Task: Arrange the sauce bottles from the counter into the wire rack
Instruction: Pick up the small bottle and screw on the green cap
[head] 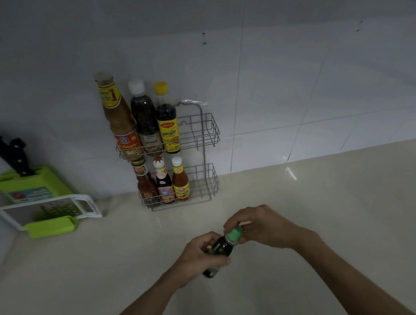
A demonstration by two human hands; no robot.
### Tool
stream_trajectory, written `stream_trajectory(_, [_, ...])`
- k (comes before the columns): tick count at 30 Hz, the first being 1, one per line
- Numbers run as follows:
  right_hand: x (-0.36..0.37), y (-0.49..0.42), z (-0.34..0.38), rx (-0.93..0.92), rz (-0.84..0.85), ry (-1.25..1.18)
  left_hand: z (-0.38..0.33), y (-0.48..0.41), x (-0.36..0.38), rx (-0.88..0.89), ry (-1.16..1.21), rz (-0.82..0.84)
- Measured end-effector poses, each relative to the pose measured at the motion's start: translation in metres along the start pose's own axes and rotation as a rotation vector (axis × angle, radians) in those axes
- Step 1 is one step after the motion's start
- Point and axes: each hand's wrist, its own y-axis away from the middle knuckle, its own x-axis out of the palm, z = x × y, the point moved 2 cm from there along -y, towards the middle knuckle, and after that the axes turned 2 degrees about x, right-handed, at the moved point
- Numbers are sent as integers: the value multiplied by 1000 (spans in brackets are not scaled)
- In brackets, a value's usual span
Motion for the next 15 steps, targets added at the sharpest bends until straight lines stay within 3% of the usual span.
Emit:
stream_trajectory(7, [-7,-1,11,48,86,-246,-1,4,-2,-135,226,183])
stream_trajectory(15, [-14,-5,25,27,185,-228,-6,9,-7,-245,349,394])
